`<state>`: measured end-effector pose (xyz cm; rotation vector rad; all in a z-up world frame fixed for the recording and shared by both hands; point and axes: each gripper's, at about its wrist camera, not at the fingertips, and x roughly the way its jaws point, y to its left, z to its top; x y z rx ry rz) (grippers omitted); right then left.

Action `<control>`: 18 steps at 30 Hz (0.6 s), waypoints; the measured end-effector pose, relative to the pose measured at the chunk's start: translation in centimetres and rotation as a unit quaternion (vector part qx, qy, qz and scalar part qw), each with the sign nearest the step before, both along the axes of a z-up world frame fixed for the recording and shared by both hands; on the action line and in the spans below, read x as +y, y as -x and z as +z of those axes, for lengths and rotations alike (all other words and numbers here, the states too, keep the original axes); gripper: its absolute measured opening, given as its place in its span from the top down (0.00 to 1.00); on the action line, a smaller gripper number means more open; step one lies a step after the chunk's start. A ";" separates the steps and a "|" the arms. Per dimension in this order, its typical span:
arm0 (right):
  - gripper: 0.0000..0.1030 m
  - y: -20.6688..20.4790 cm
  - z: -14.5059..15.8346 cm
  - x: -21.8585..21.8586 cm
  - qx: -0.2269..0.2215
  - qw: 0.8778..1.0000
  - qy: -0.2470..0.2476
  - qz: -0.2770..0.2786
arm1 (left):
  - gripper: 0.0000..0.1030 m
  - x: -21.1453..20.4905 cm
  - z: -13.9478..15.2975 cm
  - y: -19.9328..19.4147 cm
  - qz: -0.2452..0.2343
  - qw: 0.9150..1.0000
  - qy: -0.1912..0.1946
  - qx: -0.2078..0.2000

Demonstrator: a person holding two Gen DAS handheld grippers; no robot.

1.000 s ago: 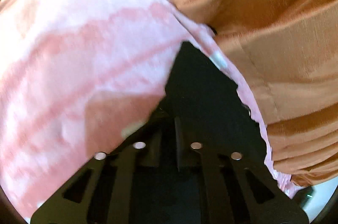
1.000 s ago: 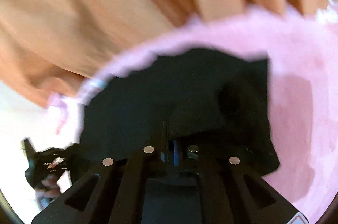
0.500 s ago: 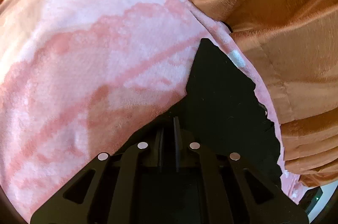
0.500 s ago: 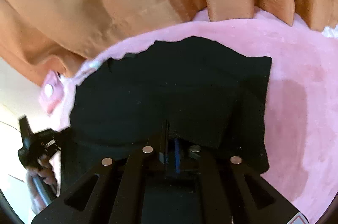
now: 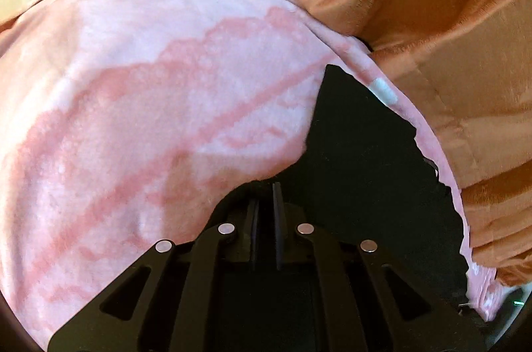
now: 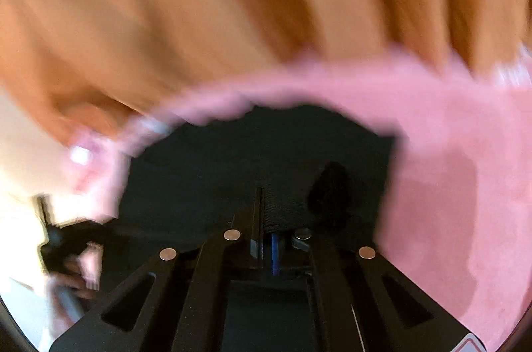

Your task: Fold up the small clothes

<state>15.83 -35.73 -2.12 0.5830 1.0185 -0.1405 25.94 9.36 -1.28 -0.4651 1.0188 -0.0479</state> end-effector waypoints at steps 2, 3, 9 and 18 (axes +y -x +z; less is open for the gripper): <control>0.98 0.2 -0.1 -0.9 -0.006 0.999 -0.037 0.000 | 0.94 -0.1 0.0 0.0 -0.007 1.000 -0.005 0.001; 0.98 0.1 0.8 -0.9 -0.005 0.999 -0.033 -0.001 | 0.93 0.0 0.0 0.0 -0.011 1.000 -0.006 0.001; 0.83 1.5 5.6 0.0 -0.045 0.994 0.073 -0.060 | 0.93 0.2 0.1 0.0 -0.027 1.000 -0.004 0.004; 0.60 -8.5 2.8 11.8 -0.048 0.976 0.118 0.179 | 0.93 0.3 0.2 -0.1 -0.028 1.000 -0.002 0.007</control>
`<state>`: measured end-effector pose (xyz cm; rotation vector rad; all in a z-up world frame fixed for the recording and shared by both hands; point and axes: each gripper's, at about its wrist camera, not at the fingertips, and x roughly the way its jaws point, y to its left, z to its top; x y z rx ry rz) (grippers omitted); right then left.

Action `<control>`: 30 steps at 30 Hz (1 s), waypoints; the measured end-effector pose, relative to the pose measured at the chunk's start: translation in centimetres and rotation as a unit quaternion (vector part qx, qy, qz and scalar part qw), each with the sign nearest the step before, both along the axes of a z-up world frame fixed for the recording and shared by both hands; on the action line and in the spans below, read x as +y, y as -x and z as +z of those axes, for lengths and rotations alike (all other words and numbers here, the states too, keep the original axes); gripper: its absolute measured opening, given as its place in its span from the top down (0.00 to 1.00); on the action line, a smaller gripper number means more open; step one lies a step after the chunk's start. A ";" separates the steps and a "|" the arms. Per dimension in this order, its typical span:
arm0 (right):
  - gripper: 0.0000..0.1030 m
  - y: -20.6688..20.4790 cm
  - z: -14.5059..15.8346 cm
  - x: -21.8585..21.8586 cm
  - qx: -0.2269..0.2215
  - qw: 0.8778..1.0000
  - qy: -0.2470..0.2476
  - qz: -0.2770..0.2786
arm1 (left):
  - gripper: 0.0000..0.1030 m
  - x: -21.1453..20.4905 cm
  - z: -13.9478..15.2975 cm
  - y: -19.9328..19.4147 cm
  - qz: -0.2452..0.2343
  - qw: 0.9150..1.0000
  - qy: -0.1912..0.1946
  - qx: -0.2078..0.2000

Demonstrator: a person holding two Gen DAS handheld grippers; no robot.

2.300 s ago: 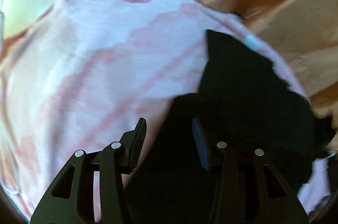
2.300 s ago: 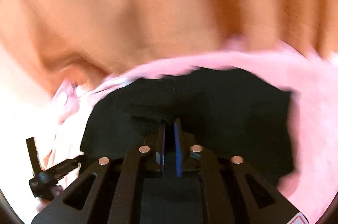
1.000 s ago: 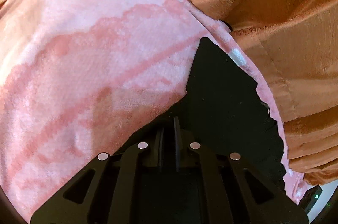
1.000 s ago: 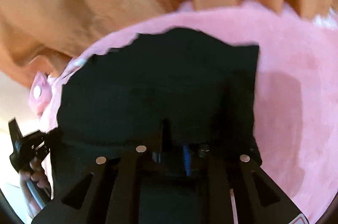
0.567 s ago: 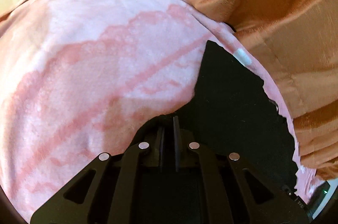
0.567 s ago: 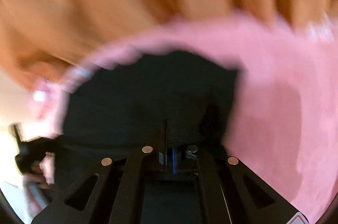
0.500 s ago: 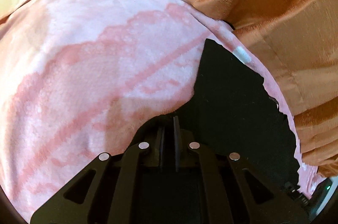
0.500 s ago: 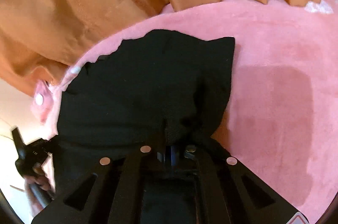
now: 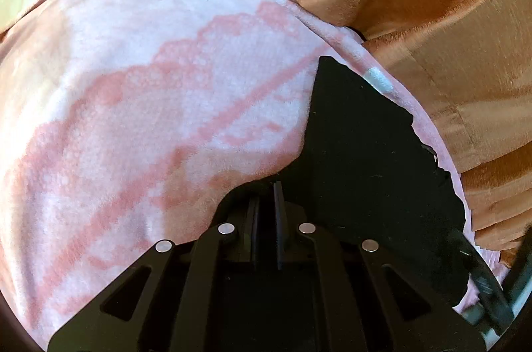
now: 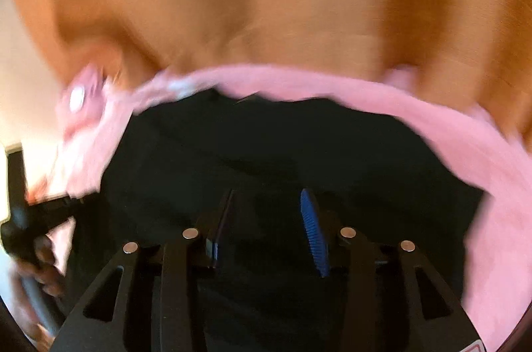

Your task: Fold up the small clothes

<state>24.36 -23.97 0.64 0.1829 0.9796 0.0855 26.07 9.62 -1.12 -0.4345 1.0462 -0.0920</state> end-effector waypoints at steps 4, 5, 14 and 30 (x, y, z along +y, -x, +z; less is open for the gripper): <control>0.83 -2.5 -1.5 1.8 -0.003 0.999 0.032 0.019 | 0.93 0.2 0.0 -0.3 -0.001 1.000 0.002 0.000; 0.97 -2.9 -1.6 1.5 0.000 1.000 0.021 0.021 | 0.93 0.2 0.0 -0.4 -0.002 1.000 0.003 0.000; 0.97 -2.8 0.8 -1.0 -0.025 0.998 0.007 -0.048 | 0.93 0.2 -0.4 -0.5 -0.017 1.000 -0.001 -0.003; 1.00 -12.7 -0.7 12.4 -0.024 0.997 -0.001 0.077 | 0.92 0.2 -0.3 0.2 -0.036 0.999 -0.007 -0.009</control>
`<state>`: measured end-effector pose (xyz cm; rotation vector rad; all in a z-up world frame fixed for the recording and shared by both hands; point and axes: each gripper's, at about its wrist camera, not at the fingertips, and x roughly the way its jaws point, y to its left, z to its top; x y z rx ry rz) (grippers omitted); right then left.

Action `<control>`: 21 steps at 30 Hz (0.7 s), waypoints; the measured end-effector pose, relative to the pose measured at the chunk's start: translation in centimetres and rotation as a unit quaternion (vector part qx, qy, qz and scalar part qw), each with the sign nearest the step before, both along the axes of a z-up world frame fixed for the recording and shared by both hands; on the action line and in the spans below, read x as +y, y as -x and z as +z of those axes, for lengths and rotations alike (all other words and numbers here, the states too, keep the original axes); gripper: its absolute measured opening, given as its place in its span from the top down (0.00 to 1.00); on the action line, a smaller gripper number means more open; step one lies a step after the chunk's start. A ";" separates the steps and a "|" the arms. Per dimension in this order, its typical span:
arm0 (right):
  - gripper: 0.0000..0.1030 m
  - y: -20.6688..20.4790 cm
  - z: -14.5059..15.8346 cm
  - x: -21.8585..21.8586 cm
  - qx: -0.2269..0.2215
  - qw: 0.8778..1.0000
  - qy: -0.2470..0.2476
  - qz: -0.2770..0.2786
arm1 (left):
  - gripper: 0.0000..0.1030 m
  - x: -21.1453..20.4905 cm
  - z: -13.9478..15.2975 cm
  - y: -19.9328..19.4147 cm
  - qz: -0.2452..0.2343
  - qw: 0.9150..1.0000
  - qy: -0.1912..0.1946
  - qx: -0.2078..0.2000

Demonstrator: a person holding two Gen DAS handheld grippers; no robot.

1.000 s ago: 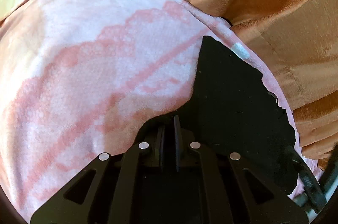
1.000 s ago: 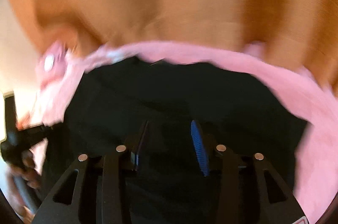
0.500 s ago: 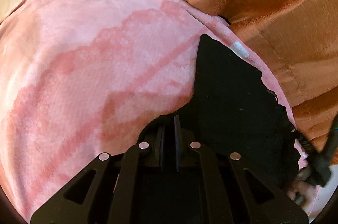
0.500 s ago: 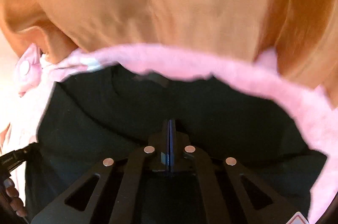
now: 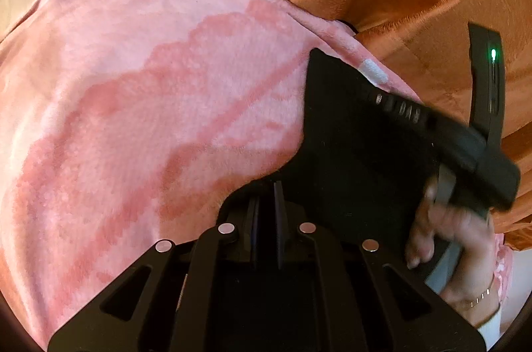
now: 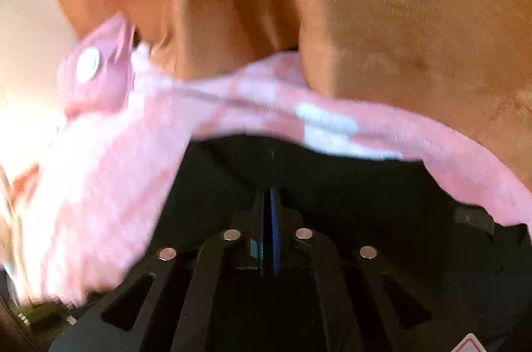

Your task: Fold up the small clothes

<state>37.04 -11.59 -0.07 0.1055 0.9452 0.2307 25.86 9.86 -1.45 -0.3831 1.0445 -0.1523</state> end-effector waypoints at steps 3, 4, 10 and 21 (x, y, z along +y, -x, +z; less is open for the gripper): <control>1.00 -1.5 -1.4 -0.6 0.011 1.000 -0.011 -0.018 | 0.92 0.0 -0.1 -0.2 -0.006 1.000 -0.003 -0.004; 1.00 -1.7 -1.4 -0.9 0.014 0.999 -0.022 -0.021 | 0.92 0.0 -0.1 -0.3 -0.004 1.000 -0.002 -0.004; 0.91 3.6 3.8 -5.2 -0.007 0.998 -0.033 -0.060 | 0.92 -0.5 0.0 -0.2 -0.010 1.000 -0.026 -0.010; 0.46 38.7 7.5 -21.8 0.090 0.954 -0.026 -0.284 | 0.50 2.3 2.5 7.7 -0.068 0.996 -0.063 -0.005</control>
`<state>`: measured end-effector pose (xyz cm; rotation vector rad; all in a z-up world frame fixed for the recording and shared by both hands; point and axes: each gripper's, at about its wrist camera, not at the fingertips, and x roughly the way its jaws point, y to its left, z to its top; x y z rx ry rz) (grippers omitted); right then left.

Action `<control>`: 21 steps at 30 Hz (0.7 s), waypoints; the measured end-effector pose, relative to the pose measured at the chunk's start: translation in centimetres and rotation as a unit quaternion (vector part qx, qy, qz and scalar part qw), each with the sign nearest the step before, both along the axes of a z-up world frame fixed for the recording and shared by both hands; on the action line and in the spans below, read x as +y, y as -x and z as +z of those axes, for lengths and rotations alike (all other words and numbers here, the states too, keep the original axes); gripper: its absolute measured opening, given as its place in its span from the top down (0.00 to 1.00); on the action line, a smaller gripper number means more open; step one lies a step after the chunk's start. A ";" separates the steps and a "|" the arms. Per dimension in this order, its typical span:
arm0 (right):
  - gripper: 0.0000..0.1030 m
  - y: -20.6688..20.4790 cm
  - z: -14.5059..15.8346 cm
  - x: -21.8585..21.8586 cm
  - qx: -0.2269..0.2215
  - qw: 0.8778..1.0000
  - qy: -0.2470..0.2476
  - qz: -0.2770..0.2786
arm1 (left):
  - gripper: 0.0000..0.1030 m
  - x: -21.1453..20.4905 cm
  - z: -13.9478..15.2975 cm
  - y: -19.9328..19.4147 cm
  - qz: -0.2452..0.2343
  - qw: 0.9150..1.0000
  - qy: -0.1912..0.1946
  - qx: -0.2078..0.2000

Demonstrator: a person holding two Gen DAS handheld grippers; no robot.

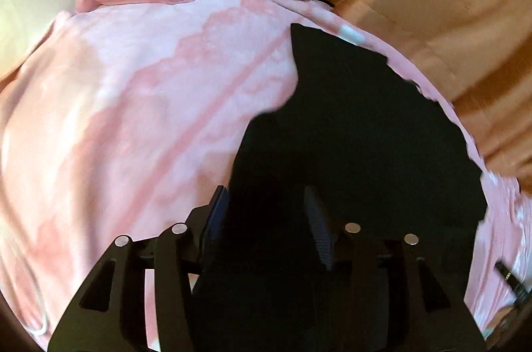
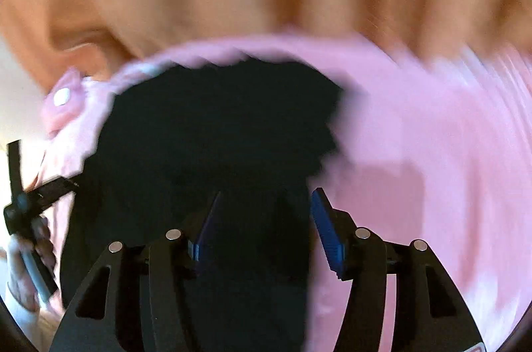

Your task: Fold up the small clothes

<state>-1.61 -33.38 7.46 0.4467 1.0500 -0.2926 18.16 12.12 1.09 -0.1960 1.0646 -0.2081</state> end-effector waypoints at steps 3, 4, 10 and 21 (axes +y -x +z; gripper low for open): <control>0.46 7.2 -2.0 -0.2 0.019 0.997 -0.052 -0.056 | 0.31 1.7 0.1 3.5 -0.004 1.000 -0.003 -0.008; 0.46 9.0 -2.4 -0.1 0.022 0.993 -0.084 -0.077 | 0.30 2.6 -0.4 5.6 -0.008 1.000 -0.003 -0.003; 0.42 12.4 -5.4 5.6 0.056 0.998 -0.021 -0.027 | 0.29 5.5 -2.6 13.4 -0.011 1.000 -0.011 0.008; 0.42 13.6 -6.4 10.2 0.019 1.000 -0.016 0.003 | 0.22 8.5 -2.8 18.0 0.097 0.995 -0.008 -0.017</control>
